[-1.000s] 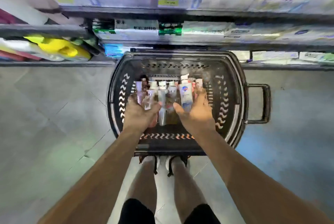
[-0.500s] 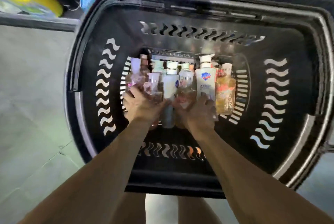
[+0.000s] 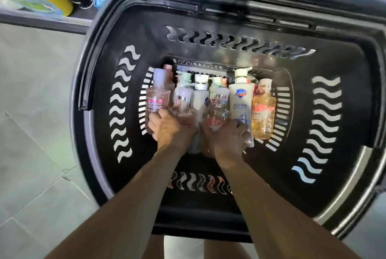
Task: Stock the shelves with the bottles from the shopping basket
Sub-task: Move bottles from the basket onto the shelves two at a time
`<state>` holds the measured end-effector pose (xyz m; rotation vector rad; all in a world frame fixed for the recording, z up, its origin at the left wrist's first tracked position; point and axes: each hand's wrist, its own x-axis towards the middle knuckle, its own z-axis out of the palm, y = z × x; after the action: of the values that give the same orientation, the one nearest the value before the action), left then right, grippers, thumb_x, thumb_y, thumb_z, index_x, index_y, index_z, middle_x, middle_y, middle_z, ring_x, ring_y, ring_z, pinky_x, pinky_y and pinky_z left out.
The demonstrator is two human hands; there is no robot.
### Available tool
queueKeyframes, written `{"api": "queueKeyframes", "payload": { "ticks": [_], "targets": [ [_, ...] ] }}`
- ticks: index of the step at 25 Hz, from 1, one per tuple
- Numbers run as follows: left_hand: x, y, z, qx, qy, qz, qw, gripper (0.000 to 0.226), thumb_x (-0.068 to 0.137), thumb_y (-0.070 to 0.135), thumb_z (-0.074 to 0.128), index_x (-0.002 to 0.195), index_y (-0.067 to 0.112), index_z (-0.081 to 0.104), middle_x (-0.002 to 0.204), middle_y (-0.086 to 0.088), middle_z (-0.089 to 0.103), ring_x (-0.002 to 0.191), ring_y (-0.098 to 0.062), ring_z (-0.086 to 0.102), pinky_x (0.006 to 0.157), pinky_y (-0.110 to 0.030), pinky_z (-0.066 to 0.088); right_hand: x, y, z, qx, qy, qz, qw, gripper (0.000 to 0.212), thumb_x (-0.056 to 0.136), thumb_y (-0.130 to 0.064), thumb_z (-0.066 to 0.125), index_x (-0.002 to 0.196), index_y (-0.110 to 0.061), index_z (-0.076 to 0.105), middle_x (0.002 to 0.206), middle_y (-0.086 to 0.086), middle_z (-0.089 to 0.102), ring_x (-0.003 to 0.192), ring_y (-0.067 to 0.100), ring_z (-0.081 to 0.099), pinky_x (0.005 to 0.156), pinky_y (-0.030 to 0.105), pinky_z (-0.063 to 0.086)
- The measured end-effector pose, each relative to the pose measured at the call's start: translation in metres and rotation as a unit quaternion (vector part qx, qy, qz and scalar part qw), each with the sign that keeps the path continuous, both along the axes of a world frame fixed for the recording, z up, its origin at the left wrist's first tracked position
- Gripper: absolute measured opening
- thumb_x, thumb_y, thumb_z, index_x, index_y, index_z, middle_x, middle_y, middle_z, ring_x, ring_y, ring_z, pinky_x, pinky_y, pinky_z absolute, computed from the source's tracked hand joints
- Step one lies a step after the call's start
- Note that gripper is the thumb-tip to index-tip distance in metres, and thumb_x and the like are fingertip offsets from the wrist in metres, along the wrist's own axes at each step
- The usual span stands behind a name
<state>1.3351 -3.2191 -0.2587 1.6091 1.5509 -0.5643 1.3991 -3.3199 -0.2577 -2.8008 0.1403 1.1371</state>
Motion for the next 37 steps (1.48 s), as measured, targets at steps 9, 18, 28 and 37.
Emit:
{"api": "queueKeyframes", "payload": {
  "ticks": [9,18,28,37],
  "targets": [
    [-0.003,0.008,0.103,-0.134,-0.2,0.157,0.958,0.065,0.064,0.032,0.088,0.114,0.003,0.058,0.104,-0.016,0.073,0.089,-0.023,0.075,0.072,-0.033,0.062,0.023,-0.011,0.122,0.172,-0.081,0.019,0.981,0.055,0.089,-0.022,0.072,0.138,-0.027,0.049,0.091,0.01,0.061,0.078,0.027,0.063,0.069,0.036,0.052],
    [0.002,0.054,0.36,-0.042,-0.35,0.229,0.907,0.067,0.053,0.023,0.084,0.115,0.015,0.06,0.098,-0.007,0.076,0.089,-0.029,0.074,0.081,-0.046,0.06,0.036,0.013,0.39,0.369,-0.036,-0.082,0.925,0.045,0.08,-0.029,0.081,0.115,-0.025,0.053,0.094,-0.014,0.069,0.078,-0.009,0.065,0.066,0.01,0.047],
    [-0.006,0.09,0.695,0.064,-0.522,0.141,0.839,0.049,0.061,0.026,0.083,0.105,0.015,0.064,0.082,0.001,0.071,0.069,-0.015,0.064,0.069,-0.036,0.053,0.039,0.058,0.697,0.526,-0.128,0.019,0.841,0.045,0.078,-0.034,0.081,0.113,-0.024,0.054,0.094,-0.009,0.07,0.08,0.008,0.067,0.07,0.026,0.052],
    [-0.054,0.122,0.912,0.268,-0.621,0.119,0.727,0.055,0.059,0.035,0.085,0.108,0.023,0.065,0.098,0.003,0.075,0.086,-0.01,0.071,0.084,-0.034,0.056,0.027,0.105,0.908,0.706,-0.143,0.139,0.68,0.04,0.073,-0.024,0.092,0.095,-0.027,0.059,0.084,-0.014,0.07,0.067,-0.009,0.063,0.063,0.009,0.048]
  ]
}}
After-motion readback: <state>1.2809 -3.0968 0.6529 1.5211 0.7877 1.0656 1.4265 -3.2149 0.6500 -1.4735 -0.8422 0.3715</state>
